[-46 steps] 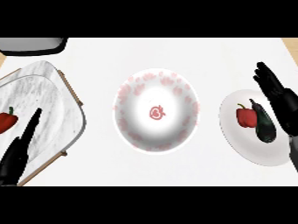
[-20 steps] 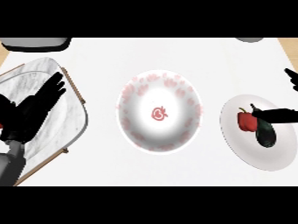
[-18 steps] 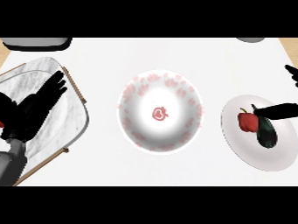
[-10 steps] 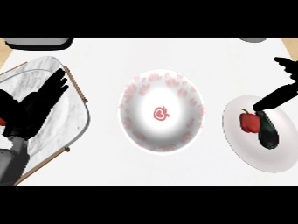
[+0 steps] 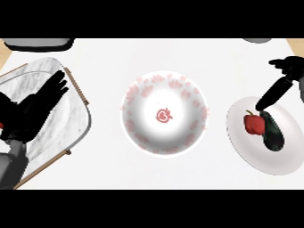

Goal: Pick the eggplant from the plate and place it in the bowl

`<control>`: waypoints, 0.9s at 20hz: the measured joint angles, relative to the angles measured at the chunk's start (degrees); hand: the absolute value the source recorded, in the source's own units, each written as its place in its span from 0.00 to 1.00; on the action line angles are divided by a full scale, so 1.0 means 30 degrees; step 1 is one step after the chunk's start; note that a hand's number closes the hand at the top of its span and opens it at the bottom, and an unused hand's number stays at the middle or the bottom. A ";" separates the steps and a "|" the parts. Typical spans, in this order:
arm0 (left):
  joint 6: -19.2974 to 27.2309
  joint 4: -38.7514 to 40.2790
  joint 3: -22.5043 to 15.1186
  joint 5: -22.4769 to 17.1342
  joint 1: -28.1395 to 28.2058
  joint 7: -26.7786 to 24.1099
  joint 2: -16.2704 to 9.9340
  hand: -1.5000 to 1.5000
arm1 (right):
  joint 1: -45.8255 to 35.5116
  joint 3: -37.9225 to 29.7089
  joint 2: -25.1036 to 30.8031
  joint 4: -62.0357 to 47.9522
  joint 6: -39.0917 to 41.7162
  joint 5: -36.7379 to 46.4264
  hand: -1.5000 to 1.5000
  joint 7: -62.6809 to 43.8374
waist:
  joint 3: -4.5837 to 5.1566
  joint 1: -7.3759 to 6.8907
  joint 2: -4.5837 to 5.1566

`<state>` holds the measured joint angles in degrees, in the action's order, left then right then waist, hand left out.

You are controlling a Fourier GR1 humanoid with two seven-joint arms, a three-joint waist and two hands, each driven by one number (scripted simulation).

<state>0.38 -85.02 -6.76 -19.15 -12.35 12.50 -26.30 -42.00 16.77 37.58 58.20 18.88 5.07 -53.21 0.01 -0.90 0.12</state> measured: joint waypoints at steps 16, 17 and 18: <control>-0.0851 0.0360 0.1013 0.1037 -0.0009 0.0206 0.0958 0.50 | -0.0185 -0.0658 -0.1174 -0.2523 0.1847 0.1899 0.00 0.0135 | -0.0003 0.0170 -0.0026; -0.0979 0.0238 0.1193 0.1043 0.0032 0.0297 0.0862 0.50 | -0.0089 -0.0724 -0.1301 -0.2691 0.1883 0.2099 0.00 0.0241 | 0.0000 0.0166 -0.0028; -0.1131 0.0360 0.1313 0.1069 -0.0013 0.0301 0.0920 0.50 | -0.0104 -0.0847 -0.1410 -0.2755 0.1917 0.2292 0.00 0.0259 | -0.0006 0.0178 -0.0026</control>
<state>-3.01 -83.94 -2.82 -15.94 -12.38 13.40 -23.54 -42.32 14.23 33.34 49.93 24.63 11.95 -52.43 0.00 -0.37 0.04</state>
